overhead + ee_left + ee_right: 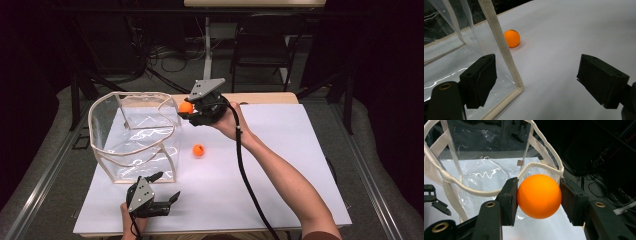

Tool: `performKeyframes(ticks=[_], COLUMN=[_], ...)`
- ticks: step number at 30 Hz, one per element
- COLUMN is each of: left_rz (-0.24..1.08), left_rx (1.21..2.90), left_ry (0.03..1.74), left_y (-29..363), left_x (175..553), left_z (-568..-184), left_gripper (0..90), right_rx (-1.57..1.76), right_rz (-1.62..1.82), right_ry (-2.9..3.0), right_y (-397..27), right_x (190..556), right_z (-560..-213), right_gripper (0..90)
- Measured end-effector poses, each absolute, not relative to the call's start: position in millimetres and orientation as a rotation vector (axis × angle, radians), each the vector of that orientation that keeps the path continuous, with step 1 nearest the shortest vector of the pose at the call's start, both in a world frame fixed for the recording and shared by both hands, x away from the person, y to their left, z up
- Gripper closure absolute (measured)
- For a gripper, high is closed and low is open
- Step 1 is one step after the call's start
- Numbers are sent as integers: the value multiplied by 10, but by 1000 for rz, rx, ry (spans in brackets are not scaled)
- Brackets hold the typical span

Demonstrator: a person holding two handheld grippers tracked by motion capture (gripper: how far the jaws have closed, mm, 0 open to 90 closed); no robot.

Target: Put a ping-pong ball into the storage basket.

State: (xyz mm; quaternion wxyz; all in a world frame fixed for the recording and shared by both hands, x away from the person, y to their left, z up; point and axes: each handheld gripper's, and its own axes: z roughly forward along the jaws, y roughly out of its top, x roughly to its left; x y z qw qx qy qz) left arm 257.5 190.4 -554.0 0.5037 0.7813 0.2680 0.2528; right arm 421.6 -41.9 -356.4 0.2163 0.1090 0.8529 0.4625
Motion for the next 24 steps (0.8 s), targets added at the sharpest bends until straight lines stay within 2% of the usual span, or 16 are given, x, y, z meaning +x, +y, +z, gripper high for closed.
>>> performKeyframes(ticks=[24], left_rz=[612], left_rx=[1888], left_ry=[645], left_y=[1903], left_x=[2576], left_z=[-5538], left_gripper=[158], right_rx=[258], right_rz=[1318], right_ry=[2337], right_y=[-222], right_x=[4158], right_z=[-3477], right_gripper=[506])
